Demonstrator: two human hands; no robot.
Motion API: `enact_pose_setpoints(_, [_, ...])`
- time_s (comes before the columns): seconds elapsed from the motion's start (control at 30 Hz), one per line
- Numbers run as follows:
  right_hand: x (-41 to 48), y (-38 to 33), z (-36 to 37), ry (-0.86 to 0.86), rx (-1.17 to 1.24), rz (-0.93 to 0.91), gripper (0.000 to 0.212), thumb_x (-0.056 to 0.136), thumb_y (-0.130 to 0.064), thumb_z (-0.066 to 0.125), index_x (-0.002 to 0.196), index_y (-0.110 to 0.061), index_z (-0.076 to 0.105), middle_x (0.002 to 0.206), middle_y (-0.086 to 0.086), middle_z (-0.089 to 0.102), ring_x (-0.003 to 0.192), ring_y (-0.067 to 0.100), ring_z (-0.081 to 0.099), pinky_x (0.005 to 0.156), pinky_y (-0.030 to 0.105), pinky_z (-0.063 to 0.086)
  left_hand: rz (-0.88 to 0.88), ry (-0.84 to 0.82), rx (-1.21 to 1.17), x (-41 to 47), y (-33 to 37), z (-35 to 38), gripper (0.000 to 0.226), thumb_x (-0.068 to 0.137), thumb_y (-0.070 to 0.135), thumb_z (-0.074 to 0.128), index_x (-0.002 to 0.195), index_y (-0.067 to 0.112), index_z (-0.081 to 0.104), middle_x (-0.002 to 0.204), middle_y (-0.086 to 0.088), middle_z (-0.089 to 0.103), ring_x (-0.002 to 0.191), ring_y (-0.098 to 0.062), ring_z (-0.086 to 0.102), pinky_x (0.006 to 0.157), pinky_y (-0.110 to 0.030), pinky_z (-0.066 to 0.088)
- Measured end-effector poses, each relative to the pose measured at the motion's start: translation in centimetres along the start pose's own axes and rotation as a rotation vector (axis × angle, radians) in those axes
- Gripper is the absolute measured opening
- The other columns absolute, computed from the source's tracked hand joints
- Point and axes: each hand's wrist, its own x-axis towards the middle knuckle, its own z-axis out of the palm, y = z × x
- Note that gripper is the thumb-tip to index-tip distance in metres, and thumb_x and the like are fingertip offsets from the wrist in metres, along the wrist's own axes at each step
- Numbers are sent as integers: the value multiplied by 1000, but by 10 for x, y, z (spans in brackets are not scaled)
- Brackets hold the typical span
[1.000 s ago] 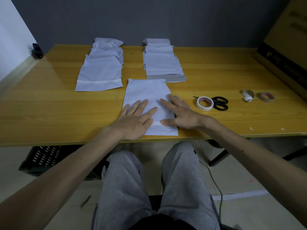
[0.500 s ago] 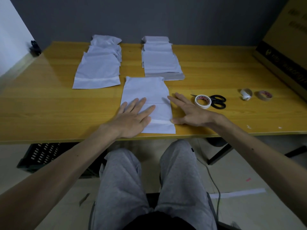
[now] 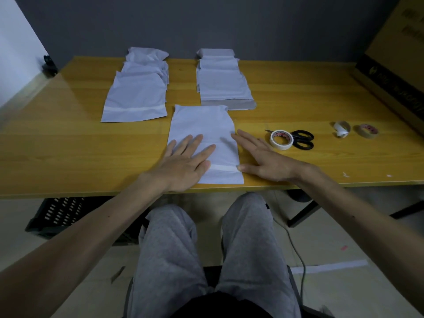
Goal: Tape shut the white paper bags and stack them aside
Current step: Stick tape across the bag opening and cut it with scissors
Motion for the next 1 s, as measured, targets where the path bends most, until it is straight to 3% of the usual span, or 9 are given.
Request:
enact_pose_setpoints(0.13, [-2, 0, -3, 17, 38, -14, 82, 93, -32, 60, 150, -36, 1, 160, -8, -5, 147, 10, -2, 120, 40, 2, 6, -31, -57, 5, -5, -1, 51, 101, 52, 12, 149, 47, -3, 158, 12, -23, 143, -7, -25, 117, -42, -14])
enact_pose_setpoints(0.27, [-4, -2, -10, 38, 264, 54, 83, 88, -17, 68, 150, -34, 16, 159, -11, 7, 144, 4, 8, 116, 24, 12, 9, 11, -231, 7, -7, -3, 49, 101, 52, 25, 149, 46, 14, 160, 13, -11, 145, -4, -17, 117, -38, -13])
enact_pose_setpoints(0.43, [9, -14, -24, 284, 422, 138, 33, 91, -11, 62, 123, -19, 60, 144, -2, 42, 128, 8, 39, 105, 24, 32, 21, -21, -433, 1, -3, -18, 58, 93, 62, 20, 148, 44, 20, 162, 8, -2, 147, -6, -9, 117, -37, -10])
enact_pose_setpoints(0.57, [33, -22, -44, 363, 496, 228, 21, 89, -4, 58, 101, -17, 70, 120, 8, 63, 110, 19, 57, 94, 35, 46, 42, 73, -421, -7, 0, -25, 57, 94, 56, 33, 148, 37, 30, 162, 3, 8, 148, -10, 2, 117, -33, 1])
enact_pose_setpoints(0.63, [46, -27, -51, 422, 437, 238, 16, 91, -8, 58, 100, -13, 70, 111, 9, 66, 103, 21, 60, 91, 37, 48, 53, 111, -653, -9, 1, -29, 48, 95, 44, 49, 141, 32, 45, 158, 8, 22, 144, -7, 16, 115, -27, 16])
enact_pose_setpoints(0.73, [68, -27, -49, 447, 219, 259, 21, 89, -10, 61, 101, 6, 67, 111, 16, 66, 100, 24, 61, 86, 37, 49, -35, 202, -934, -5, -3, -40, 31, 89, 31, 66, 119, 22, 65, 140, 9, 48, 130, -6, 42, 103, -24, 36])
enact_pose_setpoints(0.87, [94, -17, -35, 449, 77, 344, 24, 85, -18, 67, 87, 5, 63, 92, 16, 66, 90, 29, 61, 77, 36, 50, -234, 458, -563, 28, -32, -50, 28, 92, 22, 63, 119, 11, 60, 123, -9, 57, 116, -23, 54, 92, -27, 42])
enact_pose_setpoints(0.93, [103, -12, -29, 466, 73, 346, 18, 84, -19, 68, 78, -6, 56, 83, 9, 60, 82, 24, 56, 67, 31, 45, -292, 456, -553, 46, -45, -52, 14, 92, 22, 63, 96, 11, 55, 92, -8, 55, 96, -29, 56, 81, -34, 43])
enact_pose_setpoints(1.0, [110, -11, -26, 507, 79, 321, 13, 85, -18, 67, 84, -10, 57, 85, 4, 59, 81, 20, 54, 67, 28, 42, -341, 476, -553, 62, -52, -51, 31, 90, 23, 66, 76, 9, 42, 71, -6, 43, 78, -27, 49, 70, -34, 38])
